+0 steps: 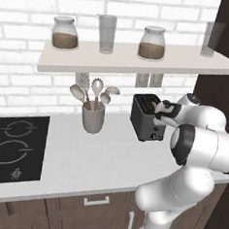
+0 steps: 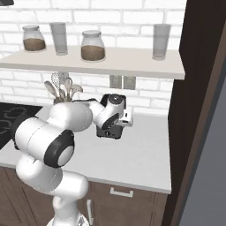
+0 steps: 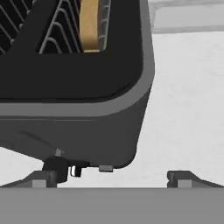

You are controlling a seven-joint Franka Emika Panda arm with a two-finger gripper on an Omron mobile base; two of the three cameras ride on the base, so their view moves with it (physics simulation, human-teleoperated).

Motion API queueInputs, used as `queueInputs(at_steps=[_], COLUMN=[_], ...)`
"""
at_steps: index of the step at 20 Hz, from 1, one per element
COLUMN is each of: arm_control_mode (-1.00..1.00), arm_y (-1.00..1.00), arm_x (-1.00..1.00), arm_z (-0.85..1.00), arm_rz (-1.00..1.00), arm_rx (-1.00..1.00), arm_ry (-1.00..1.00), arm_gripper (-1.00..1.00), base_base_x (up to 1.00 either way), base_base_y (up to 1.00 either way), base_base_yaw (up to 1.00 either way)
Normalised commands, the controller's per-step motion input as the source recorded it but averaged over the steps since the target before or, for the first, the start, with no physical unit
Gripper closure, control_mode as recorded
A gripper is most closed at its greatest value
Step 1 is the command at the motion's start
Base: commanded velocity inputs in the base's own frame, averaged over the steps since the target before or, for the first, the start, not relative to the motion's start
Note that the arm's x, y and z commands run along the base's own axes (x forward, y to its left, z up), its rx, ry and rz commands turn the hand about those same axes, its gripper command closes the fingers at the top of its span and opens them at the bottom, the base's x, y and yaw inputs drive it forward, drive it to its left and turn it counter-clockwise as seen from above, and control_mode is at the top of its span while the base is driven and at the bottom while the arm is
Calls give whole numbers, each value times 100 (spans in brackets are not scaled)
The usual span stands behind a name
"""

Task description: Start the toaster. Once the lever pops up, take the bread to the plate on the dining counter.

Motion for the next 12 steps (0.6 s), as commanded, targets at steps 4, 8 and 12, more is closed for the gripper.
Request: queueInputs(at_steps=[4,8,12], arm_control_mode=[-100,-100,-100], arm_y=[-9,0,0], arm_x=[-16,-6,0], arm_z=[45,53,64], arm_rz=[0,0,0], arm_rx=[0,0,0], arm_ry=[-32,-27,-13], arm_gripper=[-100,-100,-100], base_base_x=[0,0,0], base_base_y=[0,0,0], base_base_yaw=[0,0,0])
